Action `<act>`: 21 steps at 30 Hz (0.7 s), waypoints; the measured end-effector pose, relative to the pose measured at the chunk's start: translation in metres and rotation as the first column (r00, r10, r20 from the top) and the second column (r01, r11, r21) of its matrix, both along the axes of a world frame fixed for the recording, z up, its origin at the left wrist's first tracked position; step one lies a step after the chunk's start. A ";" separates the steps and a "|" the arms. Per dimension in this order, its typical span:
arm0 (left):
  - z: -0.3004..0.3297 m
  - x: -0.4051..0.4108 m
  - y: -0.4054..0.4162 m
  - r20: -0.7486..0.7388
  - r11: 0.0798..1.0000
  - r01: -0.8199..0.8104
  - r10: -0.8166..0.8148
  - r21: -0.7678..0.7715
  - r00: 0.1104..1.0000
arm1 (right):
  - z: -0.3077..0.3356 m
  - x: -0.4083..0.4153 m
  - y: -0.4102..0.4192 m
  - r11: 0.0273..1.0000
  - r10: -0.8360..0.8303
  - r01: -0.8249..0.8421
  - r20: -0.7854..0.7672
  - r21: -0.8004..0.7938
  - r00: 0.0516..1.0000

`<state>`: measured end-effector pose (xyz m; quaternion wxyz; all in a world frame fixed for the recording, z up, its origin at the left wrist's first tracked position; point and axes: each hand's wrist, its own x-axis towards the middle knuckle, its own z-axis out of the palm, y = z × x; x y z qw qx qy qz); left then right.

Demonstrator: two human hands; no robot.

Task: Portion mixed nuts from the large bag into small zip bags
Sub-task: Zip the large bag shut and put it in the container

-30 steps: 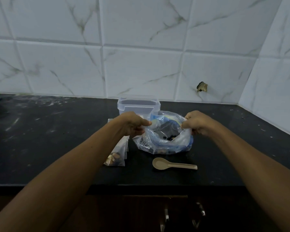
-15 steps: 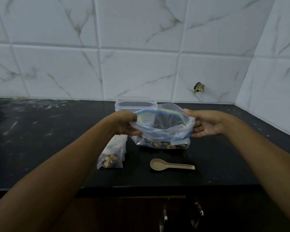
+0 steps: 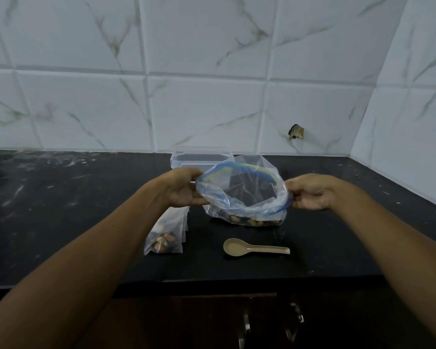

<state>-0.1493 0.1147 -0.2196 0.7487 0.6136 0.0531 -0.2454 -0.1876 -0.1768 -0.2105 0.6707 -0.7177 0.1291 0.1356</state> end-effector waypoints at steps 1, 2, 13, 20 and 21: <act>0.000 0.000 0.001 -0.009 1.000 0.014 -0.014 0.001 1.000 | -0.001 0.001 0.001 1.000 -0.008 0.008 -0.003 -0.024 1.000; -0.001 0.000 0.002 -0.021 1.000 0.029 -0.028 0.007 0.999 | -0.001 0.003 0.001 0.999 -0.014 0.014 -0.006 -0.041 1.000; 0.007 0.002 -0.007 0.132 0.841 0.103 -0.202 0.531 0.971 | 0.019 0.005 0.007 0.602 0.168 0.179 0.343 -0.778 0.924; 0.009 0.006 -0.023 0.341 0.785 -0.172 -0.054 0.595 0.938 | 0.009 0.001 0.024 0.194 0.267 0.544 0.578 -0.816 0.771; 0.009 0.005 -0.019 0.268 0.849 -0.141 -0.001 0.509 0.963 | 0.014 0.000 0.023 0.292 0.168 0.486 0.544 -0.824 0.822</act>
